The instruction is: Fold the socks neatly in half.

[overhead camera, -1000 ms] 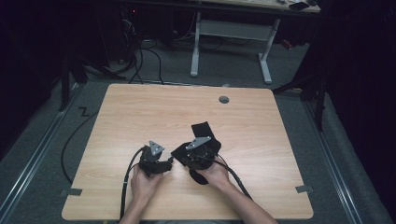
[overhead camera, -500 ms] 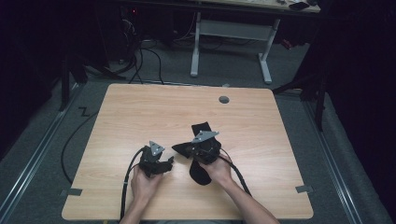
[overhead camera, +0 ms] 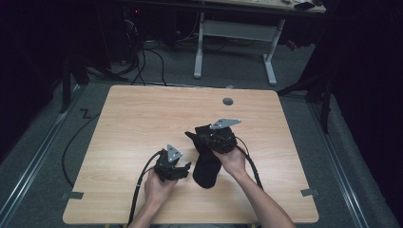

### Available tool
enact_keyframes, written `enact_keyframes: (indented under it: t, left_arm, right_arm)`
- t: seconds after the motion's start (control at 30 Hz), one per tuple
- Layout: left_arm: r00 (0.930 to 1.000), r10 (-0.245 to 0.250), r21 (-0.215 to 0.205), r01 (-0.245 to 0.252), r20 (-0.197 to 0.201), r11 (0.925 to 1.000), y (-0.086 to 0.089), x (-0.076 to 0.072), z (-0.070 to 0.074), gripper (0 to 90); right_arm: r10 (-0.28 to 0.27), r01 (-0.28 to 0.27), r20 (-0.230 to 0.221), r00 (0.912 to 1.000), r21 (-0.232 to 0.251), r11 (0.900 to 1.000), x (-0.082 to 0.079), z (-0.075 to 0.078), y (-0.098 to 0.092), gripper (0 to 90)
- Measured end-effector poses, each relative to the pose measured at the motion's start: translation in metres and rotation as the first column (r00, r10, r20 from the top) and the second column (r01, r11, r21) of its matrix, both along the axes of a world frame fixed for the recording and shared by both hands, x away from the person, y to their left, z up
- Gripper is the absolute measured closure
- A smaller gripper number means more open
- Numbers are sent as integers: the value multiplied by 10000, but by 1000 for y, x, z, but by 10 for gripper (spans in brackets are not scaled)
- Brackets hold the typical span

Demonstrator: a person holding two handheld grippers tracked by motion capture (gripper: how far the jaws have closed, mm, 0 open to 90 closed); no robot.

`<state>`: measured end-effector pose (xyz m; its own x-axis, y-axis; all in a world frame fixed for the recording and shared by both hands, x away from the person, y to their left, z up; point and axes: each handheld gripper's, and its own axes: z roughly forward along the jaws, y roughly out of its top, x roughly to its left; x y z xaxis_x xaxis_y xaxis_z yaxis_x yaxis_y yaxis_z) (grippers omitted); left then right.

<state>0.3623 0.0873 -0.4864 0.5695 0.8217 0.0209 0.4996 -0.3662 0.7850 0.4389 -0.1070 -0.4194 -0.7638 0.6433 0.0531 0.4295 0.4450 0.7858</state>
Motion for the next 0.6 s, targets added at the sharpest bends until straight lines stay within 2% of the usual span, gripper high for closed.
enact_keyframes:
  t: [0.2,0.4,0.5,0.6]
  left_arm:
    - [9979,-630,-250,626,-155,9977,-20,2,0,359]
    - [9941,-968,-85,965,-489,9953,-31,6,-5,405]
    - [9931,-1013,29,1016,-584,9948,-35,10,-7,448]
    - [9917,-1068,124,1080,-717,9941,-37,13,-10,497]
  right_arm:
    - [-431,431,32,9991,72,9990,15,6,-11,867]
    - [-970,970,-30,9953,12,9953,29,8,-22,863]
    - [-1308,1308,-47,9914,-53,9914,39,4,-27,858]
    - [-1717,1709,-245,9848,-308,9848,50,-7,-30,850]
